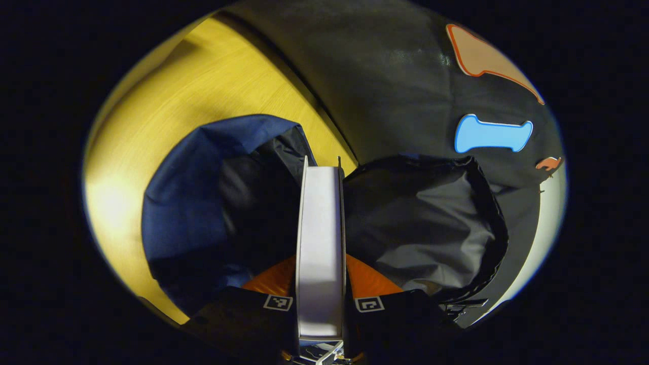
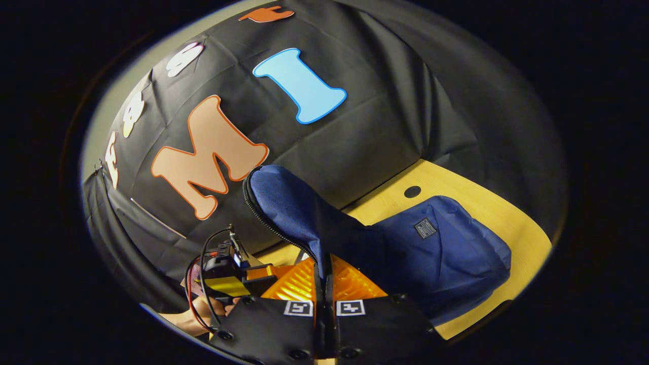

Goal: Open the schoolbag, grab two books from the bookshelf and put them into the schoolbag.

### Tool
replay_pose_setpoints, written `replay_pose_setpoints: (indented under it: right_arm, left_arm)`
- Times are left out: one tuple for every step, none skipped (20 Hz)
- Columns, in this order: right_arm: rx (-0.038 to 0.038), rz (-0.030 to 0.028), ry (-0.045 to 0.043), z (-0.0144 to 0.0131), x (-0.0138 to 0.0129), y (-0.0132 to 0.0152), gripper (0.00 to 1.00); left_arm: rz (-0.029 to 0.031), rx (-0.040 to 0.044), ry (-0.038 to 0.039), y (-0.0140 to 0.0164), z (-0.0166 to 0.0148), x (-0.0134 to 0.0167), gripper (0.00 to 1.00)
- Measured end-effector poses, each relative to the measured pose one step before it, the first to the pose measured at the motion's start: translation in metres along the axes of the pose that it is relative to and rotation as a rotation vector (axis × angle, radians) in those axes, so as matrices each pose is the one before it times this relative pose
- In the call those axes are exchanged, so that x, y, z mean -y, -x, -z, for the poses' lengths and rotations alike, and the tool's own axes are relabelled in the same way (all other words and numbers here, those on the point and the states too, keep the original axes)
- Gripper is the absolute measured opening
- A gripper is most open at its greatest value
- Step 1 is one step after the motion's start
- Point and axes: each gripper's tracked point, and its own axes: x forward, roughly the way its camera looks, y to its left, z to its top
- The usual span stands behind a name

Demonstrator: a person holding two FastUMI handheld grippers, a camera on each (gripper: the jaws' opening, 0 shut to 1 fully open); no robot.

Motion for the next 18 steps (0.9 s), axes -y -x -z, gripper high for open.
replay_pose_setpoints:
  right_arm:
    - [-0.0003, -0.00361, -0.0009, -0.00043, -0.00081, -0.00018, 0.03]
    - [-0.00056, -0.00315, -0.0002, 0.00005, -0.00015, -0.00015, 0.02]
    - [-0.00038, -0.00313, 0.00025, 0.00053, -0.00109, 0.00038, 0.03]
    - [-0.00107, 0.00058, 0.00167, -0.00094, 0.00007, -0.00098, 0.03]
    - [-0.00296, 0.00117, 0.00241, 0.00046, 0.00064, -0.00007, 0.02]
    - [-0.0042, 0.00038, 0.00419, 0.00039, 0.00069, -0.0009, 0.02]
    - [-0.00173, 0.00257, 0.00579, -0.00026, 0.00102, -0.00058, 0.03]
    - [-0.00293, -0.00006, 0.00297, 0.0004, 0.0007, -0.00022, 0.03]
    - [-0.00184, -0.00143, -0.00091, 0.0003, -0.00033, -0.00006, 0.02]
    - [-0.00219, -0.00082, -0.00106, 0.00012, -0.00003, -0.00069, 0.03]
    - [0.00037, -0.00058, -0.00084, 0.00038, -0.00001, 0.00013, 0.02]
    - [-0.00003, -0.00115, 0.00052, 0.00025, -0.00038, -0.00052, 0.03]
    - [0.00151, -0.00016, 0.00165, -0.00027, -0.00021, 0.00014, 0.03]
    - [0.00256, -0.0004, 0.00109, -0.00121, 0.0002, 0.00006, 0.03]
    - [0.00223, 0.00061, -0.001, -0.00048, -0.00026, 0.00028, 0.03]
    - [0.00337, 0.00034, -0.00377, -0.00119, 0.00081, -0.00053, 0.02]
    - [0.00065, 0.00023, -0.00227, 0.0003, 0.00131, 0.00016, 0.03]
    - [0.00313, -0.00034, 0.00109, -0.00114, -0.00022, 0.00125, 0.02]
  left_arm:
    - [0.01026, -0.00645, 0.00221, -0.00452, 0.00385, 0.00119, 0.31]
    - [0.00769, -0.00343, -0.00068, -0.00763, 0.00426, 0.00021, 0.3]
    - [0.0076, 0.00233, 0.00237, -0.00505, 0.00264, -0.00035, 0.3]
    - [0.00516, -0.00478, 0.00652, -0.00456, 0.00382, -0.00228, 0.3]
    - [0.00206, -0.00416, 0.01039, -0.00304, 0.00369, -0.00163, 0.3]
    - [0.00272, -0.00375, 0.0081, -0.0059, 0.00209, 0.00056, 0.29]
    - [-0.00006, -0.00416, 0.0004, -0.00204, 0.00069, 0.00023, 0.3]
    - [0.00017, 0.00083, -0.00325, -0.00253, -0.0007, 0.00003, 0.31]
    - [-0.00251, -0.00056, -0.00464, 0.00075, -0.00038, -0.00083, 0.29]
    - [-0.00399, 0.00246, -0.00902, 0.00047, -0.00127, -0.00044, 0.29]
    - [-0.00783, 0.00256, -0.00841, 0.00136, -0.00118, -0.00002, 0.32]
    - [-0.00356, -0.00299, -0.00817, -0.00058, 0.00109, -0.00015, 0.31]
    - [-0.0061, 0.00266, -0.00695, 0.00072, -0.0005, -0.00078, 0.31]
    - [-0.00642, -0.00099, -0.00925, -0.00037, 0.00003, -0.00025, 0.33]
    - [-0.02441, 0.00135, -0.01928, 0.00019, -0.00081, -0.00391, 0.33]
    - [-0.06162, 0.00395, -0.02667, -0.00327, -0.00286, -0.00727, 0.47]
    - [-0.06185, -0.00309, -0.04029, 0.00784, 0.00236, -0.01063, 0.6]
    - [-0.06767, -0.0013, -0.05339, 0.00178, -0.00145, -0.01186, 0.74]
